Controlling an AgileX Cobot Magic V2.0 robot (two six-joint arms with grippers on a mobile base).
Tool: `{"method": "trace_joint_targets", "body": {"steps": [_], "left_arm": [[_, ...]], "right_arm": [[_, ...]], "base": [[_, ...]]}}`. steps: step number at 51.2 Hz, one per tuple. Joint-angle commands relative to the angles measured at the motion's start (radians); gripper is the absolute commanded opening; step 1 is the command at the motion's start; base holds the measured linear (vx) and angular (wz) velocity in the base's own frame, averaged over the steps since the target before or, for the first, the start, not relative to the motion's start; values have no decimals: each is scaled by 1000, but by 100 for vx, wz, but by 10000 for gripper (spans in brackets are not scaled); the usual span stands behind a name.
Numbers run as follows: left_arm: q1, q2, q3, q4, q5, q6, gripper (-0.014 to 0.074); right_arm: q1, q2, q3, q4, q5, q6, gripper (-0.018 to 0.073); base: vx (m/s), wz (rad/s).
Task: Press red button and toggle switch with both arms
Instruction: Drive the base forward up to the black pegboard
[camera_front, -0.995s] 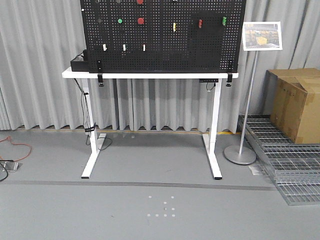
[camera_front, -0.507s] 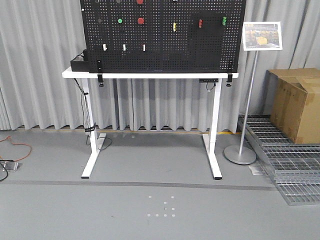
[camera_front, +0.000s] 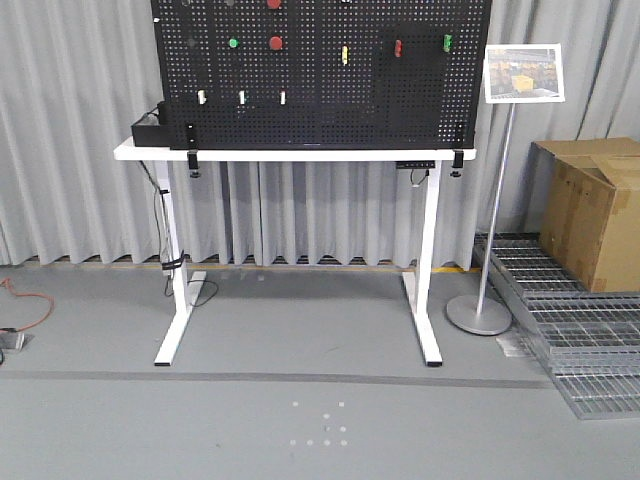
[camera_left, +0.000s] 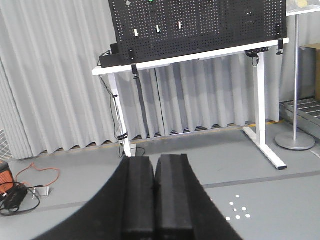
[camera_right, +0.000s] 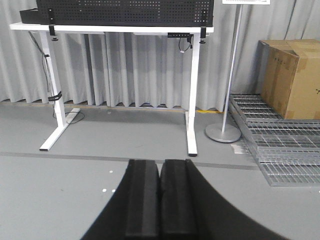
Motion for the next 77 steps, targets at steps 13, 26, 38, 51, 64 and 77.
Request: {"method": "trace_joint_targets", "body": {"steps": [13, 26, 38, 51, 64, 77], "left_arm": [[4, -15, 35, -3, -78, -6, 1], [4, -15, 35, -3, -78, -6, 1], [4, -15, 35, -3, -78, -6, 1], [4, -15, 35, -3, -78, -6, 1], [4, -15, 35, -3, -78, -6, 1], [4, -15, 35, -3, -78, -6, 1]], "right_arm": [[-6, -18, 11, -5, -82, -3, -3], [-6, -18, 11, -5, -82, -3, -3], [-6, -18, 11, -5, -82, -3, -3], [-6, -18, 11, -5, -82, -3, -3], [-6, -18, 11, -5, -84, -3, -3], [-6, -18, 11, -5, -84, -3, -3]], "base": [[32, -3], [45, 0], [49, 7], [47, 5], [44, -2], [45, -4]]}}
